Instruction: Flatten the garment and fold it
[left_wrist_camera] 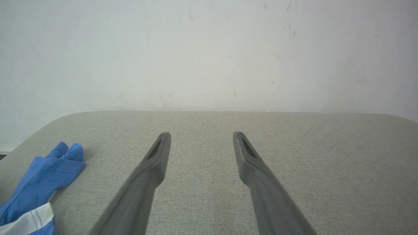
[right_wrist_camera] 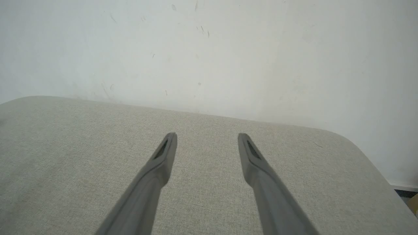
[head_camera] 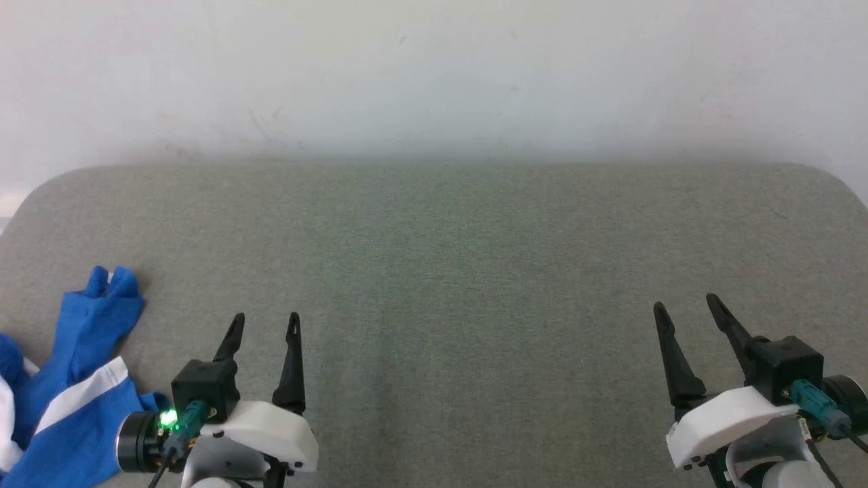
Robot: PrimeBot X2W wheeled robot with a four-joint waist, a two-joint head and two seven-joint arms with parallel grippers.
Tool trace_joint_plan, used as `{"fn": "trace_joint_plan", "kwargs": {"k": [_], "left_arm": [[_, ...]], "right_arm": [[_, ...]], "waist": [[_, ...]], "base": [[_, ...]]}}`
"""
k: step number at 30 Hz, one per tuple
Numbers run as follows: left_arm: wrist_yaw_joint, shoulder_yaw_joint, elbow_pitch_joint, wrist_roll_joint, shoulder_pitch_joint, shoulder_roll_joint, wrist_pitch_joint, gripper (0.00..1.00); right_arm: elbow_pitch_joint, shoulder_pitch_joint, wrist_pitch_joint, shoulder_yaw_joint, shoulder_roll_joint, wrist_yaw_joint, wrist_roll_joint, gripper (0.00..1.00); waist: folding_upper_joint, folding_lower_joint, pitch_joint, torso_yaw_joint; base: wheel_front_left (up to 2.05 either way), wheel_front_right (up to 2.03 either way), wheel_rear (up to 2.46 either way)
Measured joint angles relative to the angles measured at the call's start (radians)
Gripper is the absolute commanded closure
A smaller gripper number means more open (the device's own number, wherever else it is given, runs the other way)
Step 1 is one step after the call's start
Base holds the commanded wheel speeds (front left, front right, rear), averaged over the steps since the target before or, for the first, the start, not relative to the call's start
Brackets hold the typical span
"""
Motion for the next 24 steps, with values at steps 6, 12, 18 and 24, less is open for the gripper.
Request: {"fn": "trace_joint_plan", "kwargs": {"k": [6,12,18,24], "left_arm": [[0.001,0.002,0.003,-0.017,-0.001,0.000,-0.016,0.00],[0.003,0.004,0.006,-0.038,-0.001,0.000,-0.026,0.00],[0.011,0.009,0.009,-0.052,-0.007,0.000,-0.036,0.00],[0.013,0.017,0.012,-0.064,-0.012,0.000,-0.053,0.00]], "right_arm": [[-0.006,0.003,-0.001,0.002,0.000,0.000,0.002,0.00],[-0.020,0.004,-0.005,0.007,0.000,0.000,0.003,0.00],[-0.032,0.004,-0.005,0.013,0.000,0.000,0.003,0.00],[-0.038,0.004,-0.006,0.021,0.000,0.000,0.003,0.00]], "waist": [[0.0000,0.0000,0.003,0.034],[0.0000,0.0000,0.005,0.077],[0.0000,0.0000,0.009,0.128],[0.0000,0.0000,0.013,0.180]], "base": [[0.00,0.00,0.00],[0.00,0.00,0.00],[0.00,0.00,0.00],[0.00,0.00,0.00]]}}
